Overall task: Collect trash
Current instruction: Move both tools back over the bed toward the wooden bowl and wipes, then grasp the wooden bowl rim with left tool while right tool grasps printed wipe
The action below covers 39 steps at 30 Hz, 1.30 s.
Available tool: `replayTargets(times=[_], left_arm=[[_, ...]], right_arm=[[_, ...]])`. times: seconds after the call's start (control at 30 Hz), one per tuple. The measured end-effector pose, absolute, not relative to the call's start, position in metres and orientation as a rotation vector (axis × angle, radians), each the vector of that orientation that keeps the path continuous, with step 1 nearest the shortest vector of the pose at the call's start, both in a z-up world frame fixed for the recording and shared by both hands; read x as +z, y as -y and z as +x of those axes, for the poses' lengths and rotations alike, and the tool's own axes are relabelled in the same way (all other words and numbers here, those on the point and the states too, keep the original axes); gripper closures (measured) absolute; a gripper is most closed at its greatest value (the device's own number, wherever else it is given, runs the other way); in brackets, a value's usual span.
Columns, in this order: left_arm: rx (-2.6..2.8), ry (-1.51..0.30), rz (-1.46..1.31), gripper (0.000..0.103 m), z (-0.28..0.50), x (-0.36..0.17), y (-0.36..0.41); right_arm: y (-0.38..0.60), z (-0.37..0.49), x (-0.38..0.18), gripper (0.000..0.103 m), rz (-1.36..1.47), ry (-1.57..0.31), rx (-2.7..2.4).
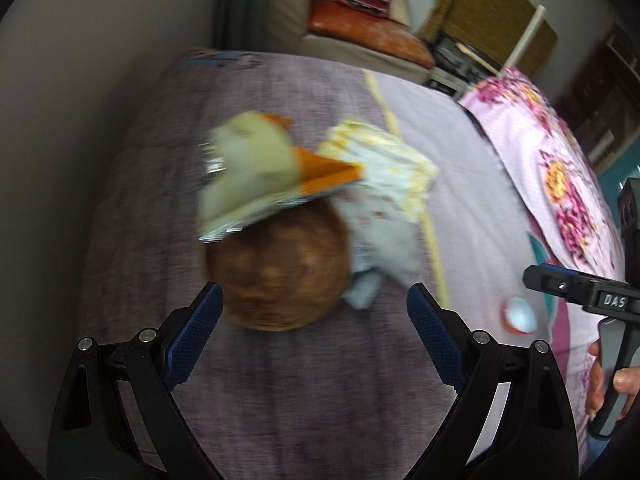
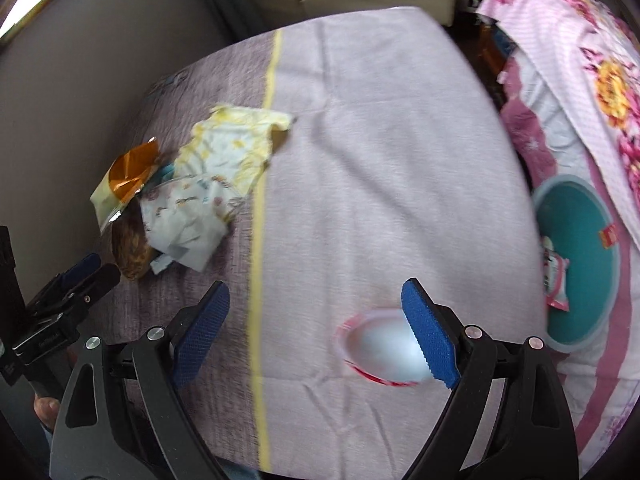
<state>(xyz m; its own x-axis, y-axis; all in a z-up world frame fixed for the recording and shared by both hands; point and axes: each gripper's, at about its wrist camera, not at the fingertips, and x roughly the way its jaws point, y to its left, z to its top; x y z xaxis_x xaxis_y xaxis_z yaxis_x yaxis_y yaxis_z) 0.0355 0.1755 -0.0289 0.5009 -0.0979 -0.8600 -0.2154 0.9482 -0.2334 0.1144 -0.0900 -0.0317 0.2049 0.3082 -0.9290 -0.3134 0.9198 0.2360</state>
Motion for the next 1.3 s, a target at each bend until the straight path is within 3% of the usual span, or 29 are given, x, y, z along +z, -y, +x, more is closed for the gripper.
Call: replayTargets(times=[0.57, 0.7, 0.77, 0.8, 0.87, 0.9, 0.97, 1.03, 1.1, 1.3], left_arm=[[0.111, -1.048, -0.398, 0.01, 0.034, -0.064, -0.247], [0.072, -1.053, -0.381, 0.017, 0.037, -0.067, -0.244], [0.059, -1.053, -0.377, 0.024, 0.039, -0.069, -0.239], [0.047, -1.061, -0.373, 0.041, 0.041, -0.071, -0.237], [0.043, -1.063, -0.361, 0.043, 0.044, -0.072, -0.231], [0.033, -1.068, -0.365, 0.052, 0.044, -0.072, -0.229], [0.036, -1.073, -0.366, 0.071, 0.043, -0.073, -0.227], [0.036, -1.078, -0.365, 0.079, 0.041, -0.074, -0.223], [0.017, -1.087, -0.377, 0.087, 0.033, -0.075, -0.221], [-0.021, -1.103, -0.387, 0.088, 0.013, -0.077, -0.21]], right_arm=[[-0.04, 0.165, -0.074, 0.019, -0.111, -1.343, 0.646], [-0.045, 0.164, -0.086, 0.02, -0.074, -1.38, 0.676], [-0.045, 0.161, -0.089, 0.032, -0.066, -1.393, 0.695], [-0.045, 0.16, -0.089, 0.04, -0.061, -1.392, 0.701], [-0.044, 0.157, -0.089, 0.058, -0.055, -1.394, 0.725], [-0.043, 0.155, -0.087, 0.064, -0.049, -1.393, 0.735], [-0.041, 0.149, -0.084, 0.086, -0.057, -1.379, 0.749], [-0.039, 0.142, -0.08, 0.096, -0.083, -1.363, 0.745], [-0.032, 0.14, -0.077, 0.097, -0.088, -1.352, 0.727], [0.012, 0.13, -0.064, 0.099, -0.056, -1.327, 0.661]])
